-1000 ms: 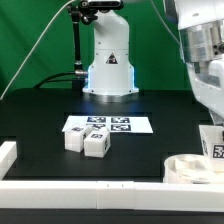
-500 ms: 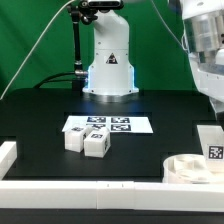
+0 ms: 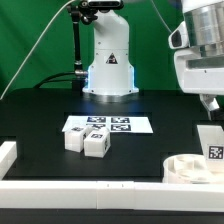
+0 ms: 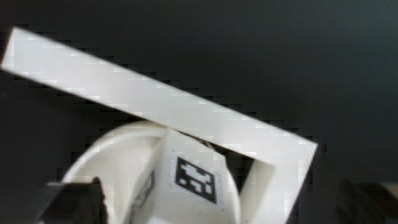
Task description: Assemble stool
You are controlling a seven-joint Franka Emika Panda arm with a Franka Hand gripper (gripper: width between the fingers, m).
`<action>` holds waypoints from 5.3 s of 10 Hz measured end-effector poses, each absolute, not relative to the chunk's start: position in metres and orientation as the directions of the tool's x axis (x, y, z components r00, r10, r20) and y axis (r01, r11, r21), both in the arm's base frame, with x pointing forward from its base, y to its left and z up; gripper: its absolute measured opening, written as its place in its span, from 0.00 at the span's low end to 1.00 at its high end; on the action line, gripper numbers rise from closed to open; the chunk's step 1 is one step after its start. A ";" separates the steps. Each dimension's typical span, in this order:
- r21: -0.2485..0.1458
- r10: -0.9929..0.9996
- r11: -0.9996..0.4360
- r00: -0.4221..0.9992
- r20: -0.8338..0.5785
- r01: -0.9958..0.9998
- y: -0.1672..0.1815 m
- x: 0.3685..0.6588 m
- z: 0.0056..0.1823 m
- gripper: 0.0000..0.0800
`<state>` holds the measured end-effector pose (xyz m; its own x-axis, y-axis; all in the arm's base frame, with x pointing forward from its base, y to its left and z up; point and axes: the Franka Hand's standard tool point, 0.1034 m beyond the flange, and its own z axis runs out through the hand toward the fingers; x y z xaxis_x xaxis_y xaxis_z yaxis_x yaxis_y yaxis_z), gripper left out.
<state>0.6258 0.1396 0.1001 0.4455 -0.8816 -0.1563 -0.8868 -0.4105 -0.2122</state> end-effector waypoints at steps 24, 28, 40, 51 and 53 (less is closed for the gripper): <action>0.046 0.903 -0.426 0.423 0.073 0.903 0.127 0.630 0.095 0.81; 0.073 0.986 -0.166 0.165 0.021 0.983 0.120 0.631 0.092 0.81; 0.051 0.990 -0.142 0.142 0.004 0.988 0.125 0.624 0.075 0.43; 0.029 0.537 -0.843 0.842 0.048 0.537 0.124 0.623 0.073 0.43; 0.022 0.414 -0.910 0.909 0.051 0.414 0.124 0.623 0.073 0.43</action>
Offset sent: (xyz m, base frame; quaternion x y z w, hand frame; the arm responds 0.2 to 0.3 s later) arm 0.0051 0.0030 0.0041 -0.0754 0.0225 -0.3339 0.9393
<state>0.6227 0.1242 0.0733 0.9087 0.4143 0.0510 0.4137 -0.9102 0.0222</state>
